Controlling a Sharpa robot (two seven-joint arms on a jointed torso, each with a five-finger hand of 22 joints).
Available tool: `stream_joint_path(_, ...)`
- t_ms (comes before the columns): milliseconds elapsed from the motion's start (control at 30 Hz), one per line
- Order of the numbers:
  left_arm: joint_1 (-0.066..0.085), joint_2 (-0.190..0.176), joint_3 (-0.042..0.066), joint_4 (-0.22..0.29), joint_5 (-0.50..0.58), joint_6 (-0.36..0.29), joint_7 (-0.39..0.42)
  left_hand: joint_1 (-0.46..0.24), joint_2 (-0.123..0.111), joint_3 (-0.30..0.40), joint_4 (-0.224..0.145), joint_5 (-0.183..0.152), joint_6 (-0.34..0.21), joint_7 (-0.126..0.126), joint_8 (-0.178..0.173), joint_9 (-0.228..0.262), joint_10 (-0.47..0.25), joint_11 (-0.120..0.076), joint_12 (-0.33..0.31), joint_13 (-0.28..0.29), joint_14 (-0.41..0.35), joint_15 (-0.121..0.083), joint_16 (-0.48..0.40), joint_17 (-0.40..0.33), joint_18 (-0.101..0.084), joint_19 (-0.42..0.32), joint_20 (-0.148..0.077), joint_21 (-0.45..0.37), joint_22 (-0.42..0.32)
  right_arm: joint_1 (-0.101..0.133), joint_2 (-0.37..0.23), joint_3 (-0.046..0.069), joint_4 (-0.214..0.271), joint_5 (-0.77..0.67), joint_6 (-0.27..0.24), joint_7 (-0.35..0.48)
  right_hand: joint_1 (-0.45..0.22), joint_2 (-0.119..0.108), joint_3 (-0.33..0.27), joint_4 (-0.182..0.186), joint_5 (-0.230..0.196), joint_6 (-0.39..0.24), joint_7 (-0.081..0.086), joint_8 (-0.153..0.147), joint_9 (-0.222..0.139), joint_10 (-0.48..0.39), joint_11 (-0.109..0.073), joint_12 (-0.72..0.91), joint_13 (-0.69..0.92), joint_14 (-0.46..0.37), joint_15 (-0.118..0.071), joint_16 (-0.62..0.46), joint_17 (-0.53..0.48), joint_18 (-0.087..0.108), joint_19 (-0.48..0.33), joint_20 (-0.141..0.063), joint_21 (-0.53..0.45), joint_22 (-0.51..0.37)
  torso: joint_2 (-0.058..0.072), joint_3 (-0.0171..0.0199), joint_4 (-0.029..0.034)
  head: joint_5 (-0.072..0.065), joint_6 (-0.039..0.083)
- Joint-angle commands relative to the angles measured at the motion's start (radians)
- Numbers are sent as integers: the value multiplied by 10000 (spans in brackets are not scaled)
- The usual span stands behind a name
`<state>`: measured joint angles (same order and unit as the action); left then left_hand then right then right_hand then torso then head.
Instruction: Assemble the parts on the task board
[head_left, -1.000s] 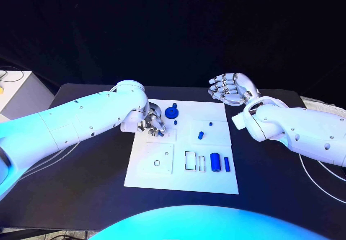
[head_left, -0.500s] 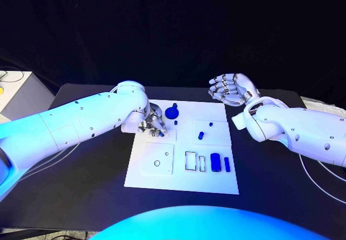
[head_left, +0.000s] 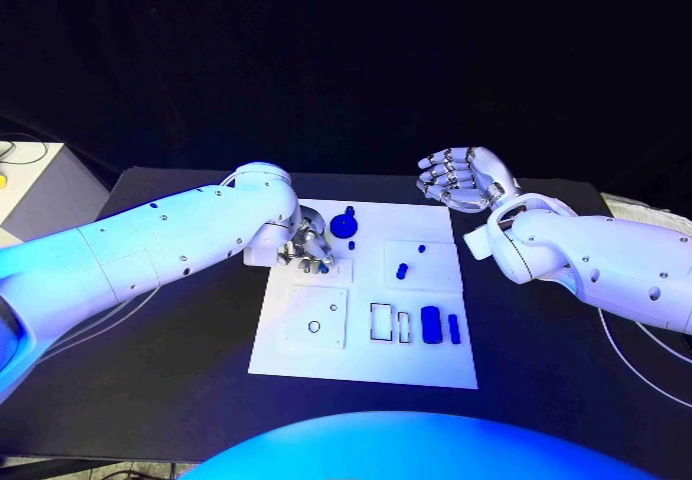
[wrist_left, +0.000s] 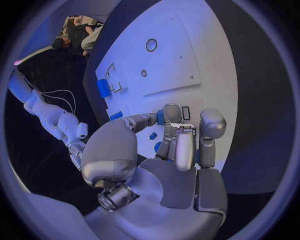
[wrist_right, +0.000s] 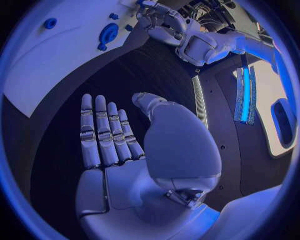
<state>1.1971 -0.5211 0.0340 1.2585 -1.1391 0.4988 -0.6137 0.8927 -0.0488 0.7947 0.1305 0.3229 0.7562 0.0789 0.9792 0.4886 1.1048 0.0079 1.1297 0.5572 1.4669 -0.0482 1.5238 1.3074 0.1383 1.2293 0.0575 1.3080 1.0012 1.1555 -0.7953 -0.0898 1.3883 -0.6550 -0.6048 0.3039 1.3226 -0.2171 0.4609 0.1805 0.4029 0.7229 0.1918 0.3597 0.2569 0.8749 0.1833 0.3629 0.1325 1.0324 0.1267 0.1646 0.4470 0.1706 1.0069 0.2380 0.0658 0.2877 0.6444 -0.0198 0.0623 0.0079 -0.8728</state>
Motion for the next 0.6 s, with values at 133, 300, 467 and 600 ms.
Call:
stream_joint_path(133,-55,-7,-26,66,-120,-92,63,3,76,2664,-2663,40,55,13,21,3,37,-35,34,0,668,-50,58,1659,-197,106,11,44,33,-6,4,2,7,-14,121,149,-125,-1,5,-54,31,78,593,-20,-14,59,38,-31,-7,3,64,-68,-8,124,-85,8,-21,-16,0,-1,3,-10,2)
stream_joint_path(300,-64,-27,-24,109,-132,-128,70,3,76,2664,-2663,40,55,13,21,3,37,-35,34,0,668,-50,58,1659,-197,106,11,44,33,-7,6,2,7,-13,125,151,-125,-1,5,-54,31,78,593,-20,-14,59,38,-31,-7,3,64,-68,-8,124,-85,8,-21,-16,1,3,3,-12,2)
stream_joint_path(467,-70,-44,-23,139,-145,-106,70,3,76,2664,-2663,40,55,13,21,3,37,-35,34,0,668,-50,58,1659,-197,106,11,44,33,-9,7,2,4,-13,127,150,-125,-1,5,-54,31,78,593,-20,-14,59,38,-31,-7,3,64,-68,-8,124,-85,8,-21,-16,-3,1,2,-7,2)
stream_joint_path(600,-71,-62,-23,146,-142,-31,64,-5,83,2669,-2669,44,61,10,19,5,46,-38,33,-3,668,-53,57,1655,-195,102,9,43,25,-11,6,2,3,-13,132,147,-131,2,3,-62,37,90,593,-17,-18,63,38,-35,-29,7,65,-82,-27,125,-84,10,-20,-46,-3,3,0,-10,2)
